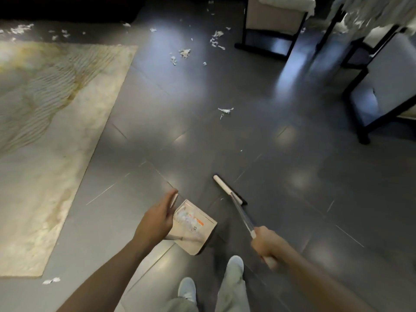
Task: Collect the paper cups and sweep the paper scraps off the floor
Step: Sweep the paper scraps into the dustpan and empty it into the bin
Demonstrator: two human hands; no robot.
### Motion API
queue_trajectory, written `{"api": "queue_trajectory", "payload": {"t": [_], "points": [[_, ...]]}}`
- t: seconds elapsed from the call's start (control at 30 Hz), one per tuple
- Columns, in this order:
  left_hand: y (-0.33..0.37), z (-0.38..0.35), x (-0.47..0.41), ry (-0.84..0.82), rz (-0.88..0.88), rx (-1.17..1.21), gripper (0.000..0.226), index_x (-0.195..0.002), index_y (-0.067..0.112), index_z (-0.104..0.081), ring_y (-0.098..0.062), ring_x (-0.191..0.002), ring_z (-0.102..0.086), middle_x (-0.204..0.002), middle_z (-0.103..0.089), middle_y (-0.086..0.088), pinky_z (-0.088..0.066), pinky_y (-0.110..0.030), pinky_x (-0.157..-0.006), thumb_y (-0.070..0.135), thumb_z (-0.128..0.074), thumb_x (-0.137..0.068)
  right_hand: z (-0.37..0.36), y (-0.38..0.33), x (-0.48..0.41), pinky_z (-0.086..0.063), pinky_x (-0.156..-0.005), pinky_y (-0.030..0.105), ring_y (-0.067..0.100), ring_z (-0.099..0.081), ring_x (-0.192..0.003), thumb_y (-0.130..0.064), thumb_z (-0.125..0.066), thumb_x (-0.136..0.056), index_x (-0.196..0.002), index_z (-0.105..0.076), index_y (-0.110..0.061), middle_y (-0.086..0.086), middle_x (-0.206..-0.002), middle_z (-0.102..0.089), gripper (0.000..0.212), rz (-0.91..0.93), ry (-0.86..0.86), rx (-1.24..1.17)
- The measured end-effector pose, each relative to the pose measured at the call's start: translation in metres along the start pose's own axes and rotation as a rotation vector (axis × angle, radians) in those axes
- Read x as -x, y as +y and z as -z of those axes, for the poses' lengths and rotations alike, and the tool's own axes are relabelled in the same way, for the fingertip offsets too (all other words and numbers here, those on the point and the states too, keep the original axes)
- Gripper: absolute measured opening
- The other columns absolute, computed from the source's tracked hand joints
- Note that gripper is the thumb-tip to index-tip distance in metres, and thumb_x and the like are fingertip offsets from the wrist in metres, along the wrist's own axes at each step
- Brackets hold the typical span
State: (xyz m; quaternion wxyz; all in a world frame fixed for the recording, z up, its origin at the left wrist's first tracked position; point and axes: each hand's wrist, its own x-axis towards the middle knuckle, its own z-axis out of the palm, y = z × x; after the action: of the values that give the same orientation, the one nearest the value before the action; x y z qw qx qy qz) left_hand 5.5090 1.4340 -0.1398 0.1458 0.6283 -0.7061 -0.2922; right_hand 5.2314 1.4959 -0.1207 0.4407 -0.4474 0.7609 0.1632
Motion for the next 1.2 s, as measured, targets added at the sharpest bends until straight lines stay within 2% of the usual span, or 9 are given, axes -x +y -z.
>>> {"api": "queue_trajectory", "payload": {"t": [0.13, 0.23, 0.3, 0.4, 0.47, 0.63, 0.83, 1.1, 1.2], "points": [[0.017, -0.01, -0.036, 0.014, -0.021, 0.004, 0.044, -0.136, 0.028, -0.04, -0.028, -0.084, -0.065, -0.105, -0.067, -0.008, -0.053, -0.036, -0.074, 0.019, -0.052, -0.095, 0.007, -0.014, -0.006, -0.047, -0.063, 0.028, 0.017, -0.057, -0.074, -0.011, -0.049, -0.086, -0.083, -0.048, -0.012, 0.005, -0.087, -0.058, 0.003, 0.087, -0.151, -0.013], [0.025, -0.012, -0.053, 0.058, -0.005, 0.001, 0.041, -0.134, 0.024, -0.041, -0.03, -0.076, -0.064, -0.093, -0.067, -0.012, -0.053, -0.039, -0.068, 0.016, -0.052, -0.095, 0.025, -0.021, -0.003, -0.042, -0.045, 0.022, 0.009, -0.049, -0.05, -0.005, -0.05, -0.086, -0.074, -0.045, -0.015, -0.001, -0.062, -0.052, 0.017, 0.068, -0.294, -0.272], [0.034, -0.015, -0.059, 0.059, 0.0, 0.018, 0.04, -0.133, 0.023, -0.043, -0.033, -0.076, -0.065, -0.091, -0.067, -0.011, -0.051, -0.039, -0.068, 0.014, -0.053, -0.094, 0.057, -0.021, 0.001, -0.037, -0.037, 0.018, 0.006, -0.044, -0.039, 0.0, -0.043, -0.088, -0.087, -0.053, -0.009, -0.002, -0.048, -0.048, 0.014, 0.018, -0.41, -0.565], [0.045, -0.014, -0.075, 0.046, 0.015, 0.007, 0.04, -0.132, 0.022, -0.045, -0.033, -0.078, -0.064, -0.092, -0.068, -0.012, -0.047, -0.036, -0.069, 0.014, -0.055, -0.094, 0.108, -0.012, 0.006, -0.03, -0.033, 0.012, 0.002, -0.039, -0.031, 0.003, -0.042, -0.09, -0.132, -0.05, -0.003, -0.005, -0.039, -0.045, 0.044, -0.001, -0.466, -0.583], [0.049, -0.009, -0.086, 0.052, 0.02, -0.016, 0.04, -0.131, 0.023, -0.045, -0.032, -0.069, -0.063, -0.086, -0.067, -0.012, -0.045, -0.033, -0.064, 0.016, -0.055, -0.094, 0.135, -0.005, 0.009, -0.031, -0.034, 0.012, 0.003, -0.04, -0.034, 0.004, -0.043, -0.09, -0.14, -0.042, 0.0, -0.003, -0.042, -0.046, 0.05, 0.061, -0.439, -0.488], [0.068, -0.005, -0.125, 0.101, 0.003, -0.05, 0.04, -0.132, 0.023, -0.042, -0.032, -0.068, -0.062, -0.088, -0.067, -0.016, -0.046, -0.034, -0.062, 0.016, -0.055, -0.094, 0.18, 0.008, -0.004, -0.039, -0.042, 0.021, 0.01, -0.046, -0.046, -0.002, -0.05, -0.087, -0.118, -0.06, 0.002, 0.003, -0.057, -0.051, 0.033, 0.119, -0.245, -0.386], [0.101, -0.016, -0.2, 0.12, -0.021, -0.061, 0.041, -0.132, 0.024, -0.039, -0.031, -0.06, -0.059, -0.077, -0.062, -0.011, -0.046, -0.035, -0.057, 0.016, -0.054, -0.094, 0.244, 0.017, -0.07, -0.039, -0.039, 0.019, 0.011, -0.043, -0.034, -0.002, -0.046, -0.082, -0.111, -0.061, 0.003, 0.001, -0.043, -0.049, 0.034, 0.123, -0.071, -0.435], [0.133, -0.032, -0.338, 0.077, -0.064, 0.037, 0.042, -0.133, 0.019, -0.046, -0.035, -0.097, -0.065, -0.108, -0.068, -0.014, -0.049, -0.039, -0.079, 0.012, -0.056, -0.093, 0.332, 0.009, -0.193, -0.045, -0.049, 0.024, 0.018, -0.051, -0.042, -0.002, -0.045, -0.081, -0.081, -0.058, -0.002, 0.007, -0.054, -0.056, 0.013, 0.058, 0.038, -0.366], [0.146, -0.035, -0.383, 0.023, -0.123, 0.001, 0.043, -0.134, 0.017, -0.047, -0.034, -0.097, -0.066, -0.107, -0.069, -0.013, -0.049, -0.038, -0.079, 0.013, -0.057, -0.092, 0.35, -0.01, -0.223, -0.047, -0.051, 0.023, 0.02, -0.059, -0.051, -0.004, -0.044, -0.086, -0.092, -0.053, -0.002, 0.01, -0.068, -0.062, 0.012, 0.011, 0.008, -0.303]]}}
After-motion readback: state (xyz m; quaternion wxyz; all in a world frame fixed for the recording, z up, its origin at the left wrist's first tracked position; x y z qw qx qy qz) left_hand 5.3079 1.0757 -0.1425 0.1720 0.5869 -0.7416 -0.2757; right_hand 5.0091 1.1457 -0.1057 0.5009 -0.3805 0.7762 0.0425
